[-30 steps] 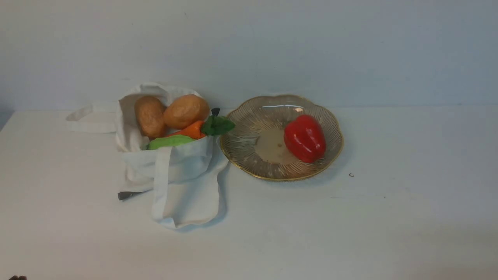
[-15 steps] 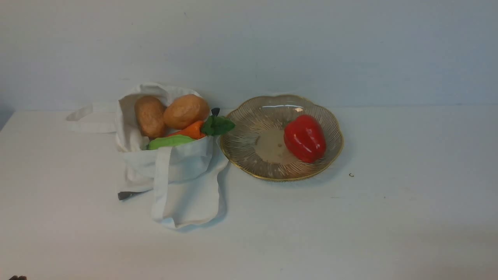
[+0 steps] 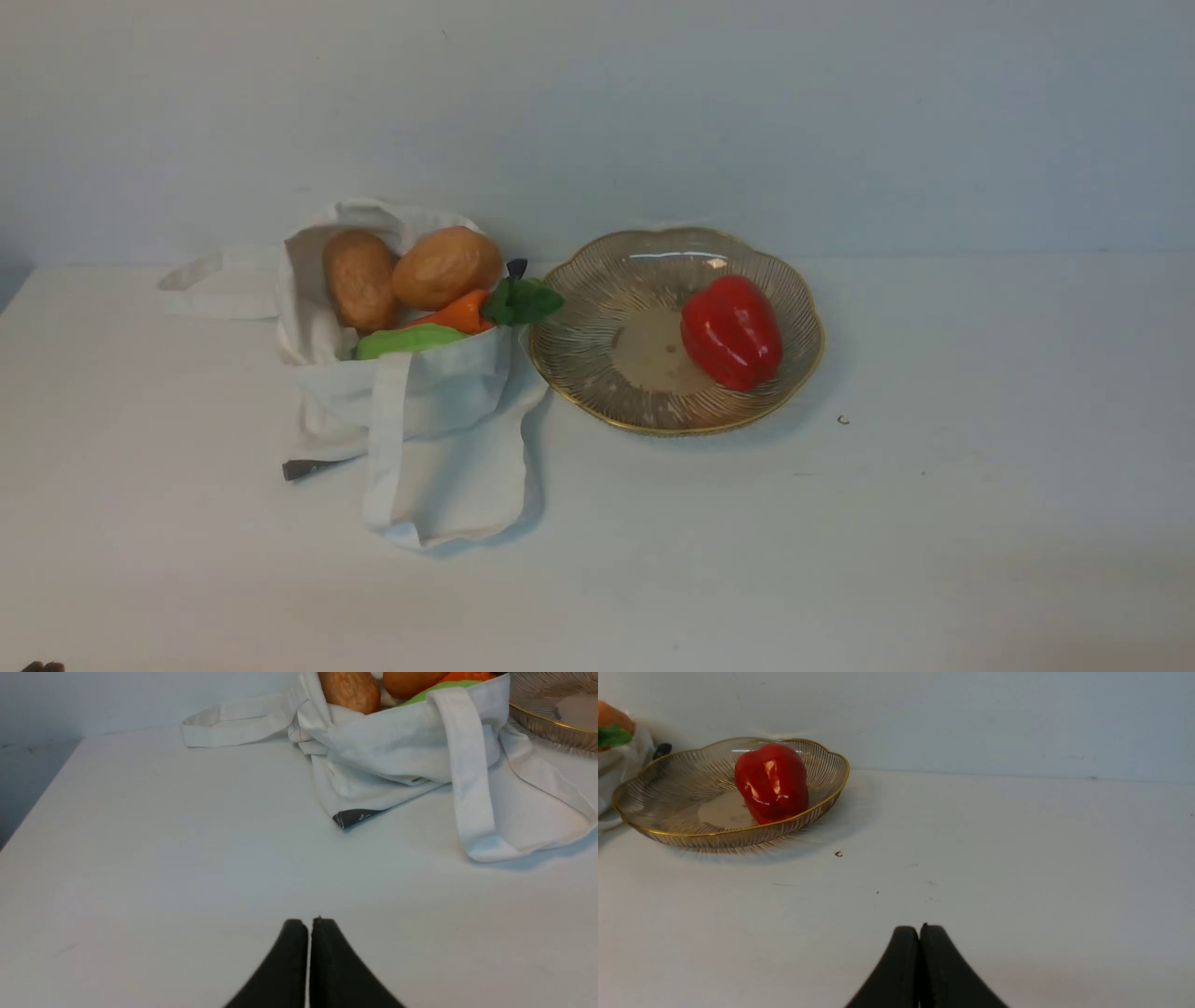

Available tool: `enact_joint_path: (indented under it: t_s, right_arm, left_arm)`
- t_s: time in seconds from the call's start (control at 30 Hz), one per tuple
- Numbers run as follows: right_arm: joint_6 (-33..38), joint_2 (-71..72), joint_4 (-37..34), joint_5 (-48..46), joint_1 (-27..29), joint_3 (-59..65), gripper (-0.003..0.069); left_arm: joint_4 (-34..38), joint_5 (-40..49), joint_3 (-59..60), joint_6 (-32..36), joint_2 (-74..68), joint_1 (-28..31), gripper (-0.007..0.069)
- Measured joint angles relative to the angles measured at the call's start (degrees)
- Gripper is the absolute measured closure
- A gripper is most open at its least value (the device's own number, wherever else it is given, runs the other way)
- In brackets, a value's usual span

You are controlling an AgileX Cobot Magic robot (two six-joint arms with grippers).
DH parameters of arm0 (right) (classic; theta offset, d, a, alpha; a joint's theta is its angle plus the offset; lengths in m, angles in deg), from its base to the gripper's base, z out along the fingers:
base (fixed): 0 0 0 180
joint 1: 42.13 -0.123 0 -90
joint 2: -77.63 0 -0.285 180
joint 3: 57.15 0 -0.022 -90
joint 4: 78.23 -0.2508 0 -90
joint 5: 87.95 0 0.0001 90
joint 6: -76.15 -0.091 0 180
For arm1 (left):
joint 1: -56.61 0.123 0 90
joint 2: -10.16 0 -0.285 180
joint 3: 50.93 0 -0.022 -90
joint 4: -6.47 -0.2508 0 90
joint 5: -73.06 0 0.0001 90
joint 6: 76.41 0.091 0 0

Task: Take vegetables from cloth bag on white table place on plate.
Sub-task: 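Reach into the cloth bag and grasp the potato inside with the left gripper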

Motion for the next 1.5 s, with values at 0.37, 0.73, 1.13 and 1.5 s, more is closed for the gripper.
enact_joint_path:
  t_s: [0.37, 0.73, 1.13, 1.5]
  right_arm:
    - [0.0, 0.0, 0.0, 0.0, 0.0, 0.0, 0.0673]
    - [0.0, 0.0, -0.05, 0.0, 0.0, 0.0, 0.0673]
    - [0.0, 0.0, -0.05, 0.0, 0.0, 0.0, 0.0673]
    - [0.0, 0.0, -0.05, 0.0, 0.0, 0.0, 0.0673]
  left_arm:
    - [41.02, 0.07, 0.0, -18.06, 0.0, 0.0, 0.0629]
    - [45.76, -0.31, -7.6, -8.37, -0.95, 0.0, 0.0629]
    - [26.37, 26.92, -35.55, 3.55, -39.79, 0.0, 0.0629]
    - [22.61, 31.02, -50.85, 5.42, -66.92, 0.0, 0.0625]
